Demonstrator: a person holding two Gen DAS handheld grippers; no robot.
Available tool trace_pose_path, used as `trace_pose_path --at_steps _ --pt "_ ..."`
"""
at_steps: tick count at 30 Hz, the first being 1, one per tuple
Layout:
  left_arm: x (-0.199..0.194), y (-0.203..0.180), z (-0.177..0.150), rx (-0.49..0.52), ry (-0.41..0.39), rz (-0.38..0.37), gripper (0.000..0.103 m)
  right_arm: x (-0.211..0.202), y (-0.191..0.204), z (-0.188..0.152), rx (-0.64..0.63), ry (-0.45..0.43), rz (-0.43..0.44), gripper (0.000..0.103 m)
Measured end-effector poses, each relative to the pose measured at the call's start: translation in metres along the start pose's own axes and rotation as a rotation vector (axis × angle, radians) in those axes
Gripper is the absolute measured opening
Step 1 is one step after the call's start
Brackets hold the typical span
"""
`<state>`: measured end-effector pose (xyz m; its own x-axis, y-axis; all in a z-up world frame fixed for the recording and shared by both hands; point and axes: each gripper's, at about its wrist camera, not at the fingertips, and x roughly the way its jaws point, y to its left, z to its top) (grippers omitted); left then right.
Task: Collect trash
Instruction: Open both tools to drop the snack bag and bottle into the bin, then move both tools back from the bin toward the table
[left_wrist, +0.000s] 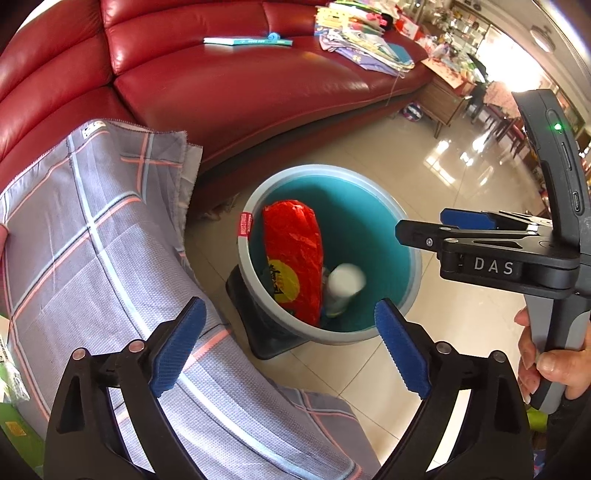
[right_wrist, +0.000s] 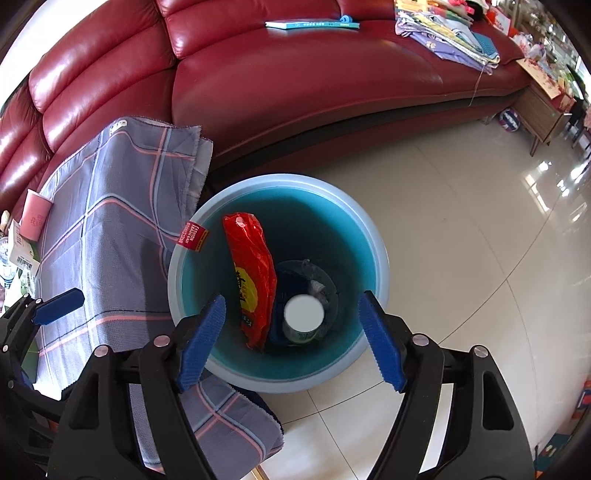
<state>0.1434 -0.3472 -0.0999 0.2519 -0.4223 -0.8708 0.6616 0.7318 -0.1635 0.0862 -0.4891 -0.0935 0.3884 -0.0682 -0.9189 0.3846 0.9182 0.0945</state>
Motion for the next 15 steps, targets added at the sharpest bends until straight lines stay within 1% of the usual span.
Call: trace_pose_path --at_steps 2,5,9,15 --pt "-0.002 0.002 -0.001 -0.003 -0.002 0.001 0.093 -0.001 0.002 0.0 -0.002 -0.002 0.0 0.076" --pt "-0.005 0.006 -0.003 -0.016 -0.005 0.001 0.094 -0.003 0.005 -0.001 -0.001 -0.001 -0.006 0.086" --pt "-0.011 0.012 -0.006 -0.031 -0.012 0.0 0.094 -0.008 0.009 -0.001 -0.002 0.001 -0.01 0.089" --pt "-0.023 0.02 -0.012 -0.046 -0.029 0.003 0.095 -0.018 0.022 -0.004 -0.019 -0.004 -0.022 0.089"
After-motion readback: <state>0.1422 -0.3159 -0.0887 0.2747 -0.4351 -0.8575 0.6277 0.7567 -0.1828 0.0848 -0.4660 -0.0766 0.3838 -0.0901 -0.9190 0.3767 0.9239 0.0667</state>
